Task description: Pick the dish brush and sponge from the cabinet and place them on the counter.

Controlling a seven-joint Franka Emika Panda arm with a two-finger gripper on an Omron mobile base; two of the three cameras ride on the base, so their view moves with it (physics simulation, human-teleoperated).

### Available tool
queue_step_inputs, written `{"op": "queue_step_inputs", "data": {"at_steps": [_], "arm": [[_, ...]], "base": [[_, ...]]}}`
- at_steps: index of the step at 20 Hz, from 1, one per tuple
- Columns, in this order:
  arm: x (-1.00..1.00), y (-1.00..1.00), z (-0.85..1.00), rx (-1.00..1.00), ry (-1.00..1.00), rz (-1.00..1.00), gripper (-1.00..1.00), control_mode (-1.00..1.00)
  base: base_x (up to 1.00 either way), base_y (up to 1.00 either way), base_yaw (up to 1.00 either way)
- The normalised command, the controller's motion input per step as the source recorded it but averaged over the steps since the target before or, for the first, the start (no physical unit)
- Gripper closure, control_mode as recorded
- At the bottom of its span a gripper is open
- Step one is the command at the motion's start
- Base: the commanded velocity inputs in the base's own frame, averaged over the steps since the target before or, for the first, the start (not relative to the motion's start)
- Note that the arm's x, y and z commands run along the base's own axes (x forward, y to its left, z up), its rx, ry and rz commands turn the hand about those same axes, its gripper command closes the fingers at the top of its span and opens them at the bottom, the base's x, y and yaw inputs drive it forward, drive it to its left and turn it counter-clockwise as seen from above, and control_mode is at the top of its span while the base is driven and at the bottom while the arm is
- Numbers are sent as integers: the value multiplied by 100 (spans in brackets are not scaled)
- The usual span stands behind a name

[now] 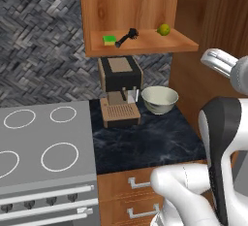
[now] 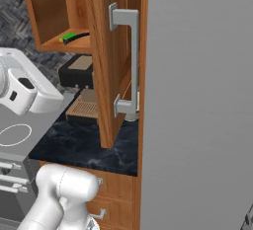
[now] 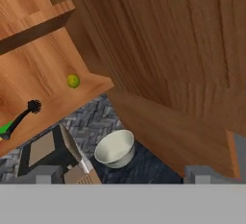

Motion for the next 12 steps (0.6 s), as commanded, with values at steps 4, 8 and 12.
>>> {"op": "queue_step_inputs", "data": {"at_steps": [4,8,12], "arm": [[-4,0,0,9,-2,8,-100,-100],[0,0,4,0,-2,0,-100,-100],[3,-3,0,2,2,0,-100,-100]], "base": [[0,0,0],[0,0,0],[0,0,0]]}}
